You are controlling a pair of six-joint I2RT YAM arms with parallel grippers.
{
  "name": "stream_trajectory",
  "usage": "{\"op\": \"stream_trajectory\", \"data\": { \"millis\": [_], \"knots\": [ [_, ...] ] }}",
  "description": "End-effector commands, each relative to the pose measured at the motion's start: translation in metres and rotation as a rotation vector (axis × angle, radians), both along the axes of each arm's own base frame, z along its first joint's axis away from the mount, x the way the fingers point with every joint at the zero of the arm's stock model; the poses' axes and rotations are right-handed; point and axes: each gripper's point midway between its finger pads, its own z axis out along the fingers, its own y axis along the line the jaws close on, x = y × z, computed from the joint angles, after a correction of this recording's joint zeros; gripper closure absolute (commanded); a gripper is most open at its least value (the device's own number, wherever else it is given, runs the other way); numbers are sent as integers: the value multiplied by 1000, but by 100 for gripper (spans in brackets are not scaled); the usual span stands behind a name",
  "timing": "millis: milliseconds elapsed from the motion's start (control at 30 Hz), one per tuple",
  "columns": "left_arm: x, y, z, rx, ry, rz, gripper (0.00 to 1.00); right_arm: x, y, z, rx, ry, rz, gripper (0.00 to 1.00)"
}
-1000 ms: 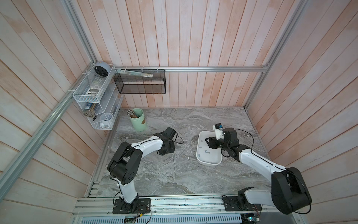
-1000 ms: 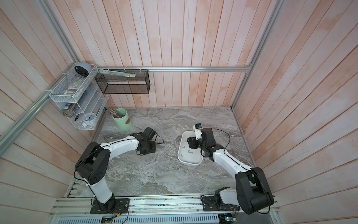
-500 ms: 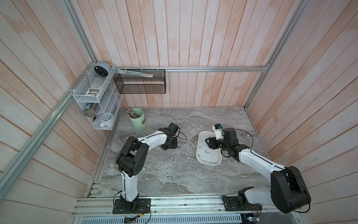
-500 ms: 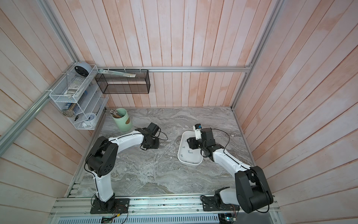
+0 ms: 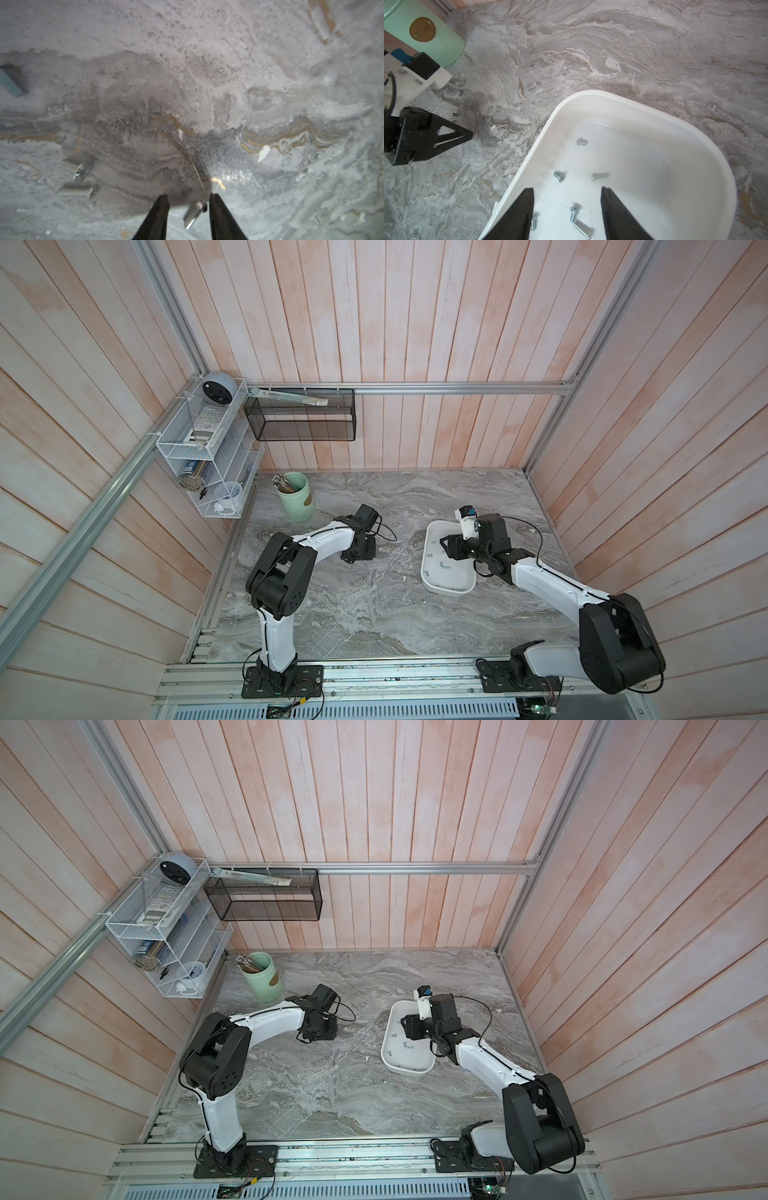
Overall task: Put the screws on the desktop into the storage box
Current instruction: Pick up the screw from the center of the board.
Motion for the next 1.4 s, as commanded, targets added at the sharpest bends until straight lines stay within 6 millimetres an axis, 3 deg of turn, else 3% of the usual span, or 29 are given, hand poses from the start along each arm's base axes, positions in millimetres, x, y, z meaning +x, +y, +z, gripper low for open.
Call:
{"op": "stream_trajectory", "data": {
  "millis": [0,300,867,1033,1233,1367],
  "knots": [
    [-38,23,-23,91,132,29,63,4,6,8,13,-5,8,42],
    [-50,15,-36,101,158,-18,73,3,5,9,14,-6,7,42],
    [-41,27,-46,191,166,29,83,3,4,9,10,-4,6,42],
    [-39,30,-49,217,173,32,99,3,5,9,12,-3,7,42],
    [-32,24,-30,172,119,29,100,3,4,12,9,-14,5,42],
    [-24,7,4,61,24,8,100,4,3,17,11,-27,2,43]
  ]
}}
